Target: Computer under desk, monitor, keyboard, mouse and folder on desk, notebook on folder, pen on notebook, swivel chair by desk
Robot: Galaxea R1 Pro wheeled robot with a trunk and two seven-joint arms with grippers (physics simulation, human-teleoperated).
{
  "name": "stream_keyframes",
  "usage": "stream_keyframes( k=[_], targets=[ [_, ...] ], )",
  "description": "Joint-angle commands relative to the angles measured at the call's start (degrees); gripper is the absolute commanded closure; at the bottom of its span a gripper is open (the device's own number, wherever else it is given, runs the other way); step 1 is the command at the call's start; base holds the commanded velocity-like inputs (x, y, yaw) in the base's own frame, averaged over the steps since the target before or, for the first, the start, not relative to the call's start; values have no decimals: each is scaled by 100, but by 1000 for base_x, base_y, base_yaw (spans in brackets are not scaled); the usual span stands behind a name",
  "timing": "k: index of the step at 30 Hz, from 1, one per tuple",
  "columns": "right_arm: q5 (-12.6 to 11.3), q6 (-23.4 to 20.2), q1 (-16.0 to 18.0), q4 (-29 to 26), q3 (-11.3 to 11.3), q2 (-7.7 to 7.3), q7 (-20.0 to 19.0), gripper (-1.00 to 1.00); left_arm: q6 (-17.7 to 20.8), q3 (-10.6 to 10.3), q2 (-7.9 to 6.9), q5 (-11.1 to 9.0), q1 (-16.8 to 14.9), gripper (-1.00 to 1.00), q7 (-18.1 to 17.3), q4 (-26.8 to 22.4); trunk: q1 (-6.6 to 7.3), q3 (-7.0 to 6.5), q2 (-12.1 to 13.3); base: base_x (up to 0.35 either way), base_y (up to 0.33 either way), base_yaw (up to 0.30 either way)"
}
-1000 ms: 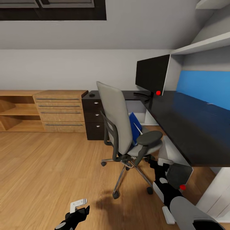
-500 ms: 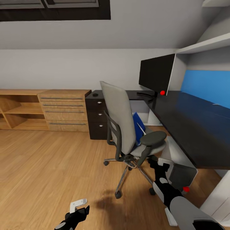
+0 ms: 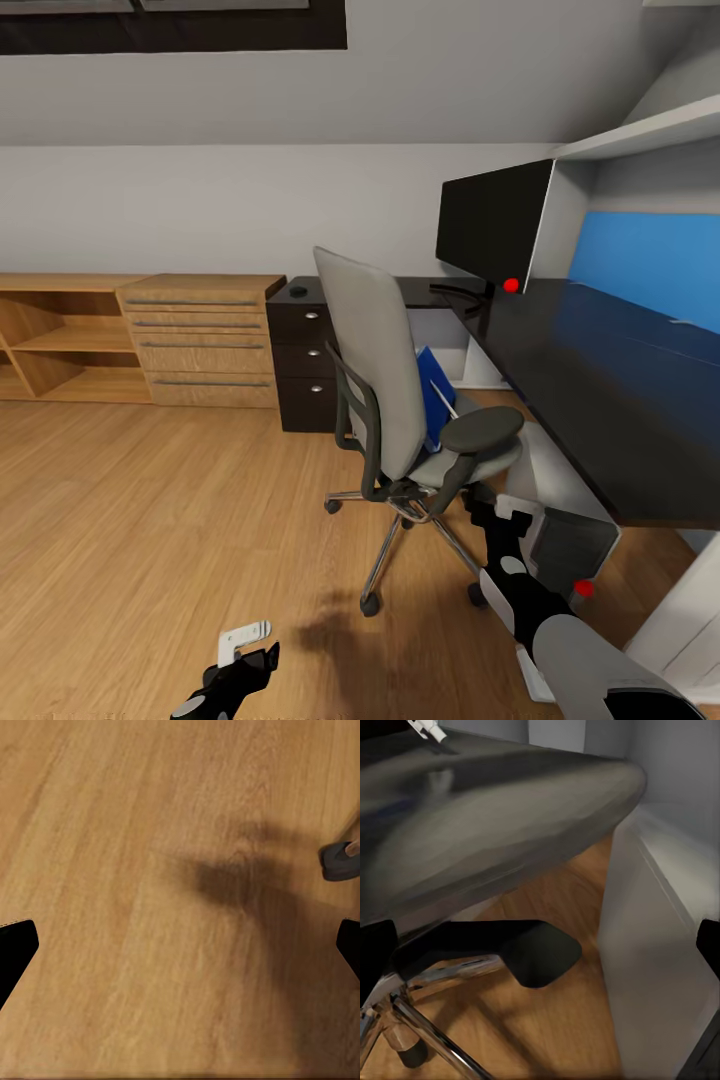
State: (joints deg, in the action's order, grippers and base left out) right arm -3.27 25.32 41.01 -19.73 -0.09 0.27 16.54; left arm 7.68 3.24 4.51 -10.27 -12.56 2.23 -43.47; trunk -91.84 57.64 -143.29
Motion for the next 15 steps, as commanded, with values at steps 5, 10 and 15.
stream_keyframes(
  k=[5, 10, 15],
  targets=[
    [-33, 94, 4, 4, 1, 0, -2, -100, 33, 3, 5, -56, 0, -100, 14, -12, -11, 117, -9, 0, 0, 0],
    [-33, 154, 4, 8, 1, 0, -2, -100, 32, -2, 5, -55, 0, -100, 14, -12, -14, 139, -11, 0, 0, 0],
    [-33, 174, 4, 11, 1, 0, -2, -100, 32, 4, 6, -54, 0, -100, 14, -12, -14, 139, -11, 0, 0, 0]
  ],
)
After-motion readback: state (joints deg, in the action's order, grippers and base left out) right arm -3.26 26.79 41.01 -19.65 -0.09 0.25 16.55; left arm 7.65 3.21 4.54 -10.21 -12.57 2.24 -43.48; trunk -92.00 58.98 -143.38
